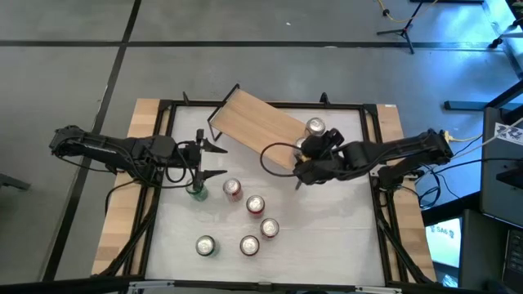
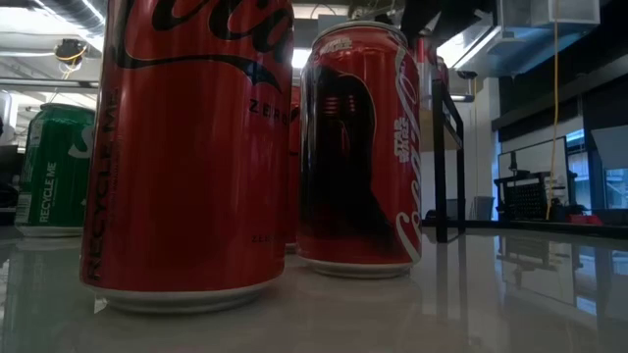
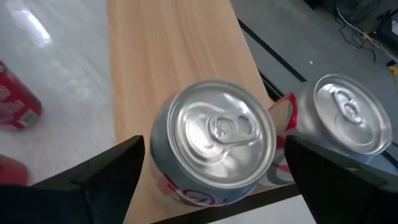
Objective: Place canned beverage on shelf
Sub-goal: Put the red-silver soda can on the shelf aligned with the other red-silver soda can, then put the top red-white soda can on the shelf
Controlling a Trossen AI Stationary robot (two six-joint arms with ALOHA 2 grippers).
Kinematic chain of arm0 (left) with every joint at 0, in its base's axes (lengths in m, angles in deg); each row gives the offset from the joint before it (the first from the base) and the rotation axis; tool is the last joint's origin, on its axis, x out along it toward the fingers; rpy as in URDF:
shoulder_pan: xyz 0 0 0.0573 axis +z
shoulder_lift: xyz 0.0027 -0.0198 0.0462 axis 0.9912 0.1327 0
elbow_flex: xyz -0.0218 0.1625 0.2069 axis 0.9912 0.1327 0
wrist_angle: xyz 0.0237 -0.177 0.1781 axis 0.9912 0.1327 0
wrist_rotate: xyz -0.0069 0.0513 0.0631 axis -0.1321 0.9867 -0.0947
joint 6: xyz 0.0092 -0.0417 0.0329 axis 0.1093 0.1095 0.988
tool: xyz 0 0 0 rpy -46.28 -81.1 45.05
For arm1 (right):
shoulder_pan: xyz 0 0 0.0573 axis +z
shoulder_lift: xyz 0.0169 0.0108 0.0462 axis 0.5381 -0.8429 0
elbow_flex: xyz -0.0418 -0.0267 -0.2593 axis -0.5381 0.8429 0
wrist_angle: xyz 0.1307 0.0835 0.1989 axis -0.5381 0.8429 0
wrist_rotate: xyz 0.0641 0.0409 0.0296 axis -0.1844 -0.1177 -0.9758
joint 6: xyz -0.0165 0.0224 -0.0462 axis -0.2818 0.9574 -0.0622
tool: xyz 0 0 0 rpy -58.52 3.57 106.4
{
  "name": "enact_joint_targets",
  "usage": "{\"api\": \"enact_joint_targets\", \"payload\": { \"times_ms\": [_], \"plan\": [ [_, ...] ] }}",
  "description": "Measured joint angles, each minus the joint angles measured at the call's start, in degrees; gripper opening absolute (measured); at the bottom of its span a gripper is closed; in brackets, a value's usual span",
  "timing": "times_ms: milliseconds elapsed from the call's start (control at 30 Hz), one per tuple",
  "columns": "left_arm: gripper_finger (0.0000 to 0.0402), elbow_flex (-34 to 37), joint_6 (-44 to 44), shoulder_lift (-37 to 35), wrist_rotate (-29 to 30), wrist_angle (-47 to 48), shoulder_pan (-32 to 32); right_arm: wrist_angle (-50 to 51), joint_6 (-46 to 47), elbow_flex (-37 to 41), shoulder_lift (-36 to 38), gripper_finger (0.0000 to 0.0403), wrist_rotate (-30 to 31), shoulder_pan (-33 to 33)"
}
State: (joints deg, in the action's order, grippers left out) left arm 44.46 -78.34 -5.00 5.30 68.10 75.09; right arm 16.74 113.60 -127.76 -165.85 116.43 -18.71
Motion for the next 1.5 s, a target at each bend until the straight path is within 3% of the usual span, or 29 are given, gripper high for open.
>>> {"api": "enact_joint_targets", "payload": {
  "times_ms": [500, 800, 967, 1133, 1333, 1500],
  "plan": [
    [0.0286, 0.0, -1.5, 1.3, 0.0, -1.6, 0.0, 4.7, -3.8, -8.7, 0.0, 0.0381, -2.9, 1.3],
    [0.0286, 0.0, -1.3, 7.4, 0.1, -10.4, 0.0, 15.1, -4.0, -12.0, 0.2, 0.0381, -0.4, 10.1],
    [0.0286, 0.0, -1.6, 10.3, 0.5, -19.0, 0.0, 22.5, 2.9, -12.0, 1.6, 0.0381, 3.4, 15.3],
    [0.0286, -0.3, -1.5, 13.1, 0.6, -25.1, 0.0, 21.8, 6.0, -7.3, 6.3, 0.0381, 6.9, 20.3],
    [0.0286, -4.0, -1.5, 16.5, 1.7, -24.6, 0.0, 21.1, 17.8, 4.3, 14.4, 0.0381, 10.4, 26.0],
    [0.0286, -9.7, -1.5, 20.2, 1.7, -19.4, 1.0, 11.7, 21.2, 17.0, 21.4, 0.0381, 11.9, 28.8]
  ]
}}
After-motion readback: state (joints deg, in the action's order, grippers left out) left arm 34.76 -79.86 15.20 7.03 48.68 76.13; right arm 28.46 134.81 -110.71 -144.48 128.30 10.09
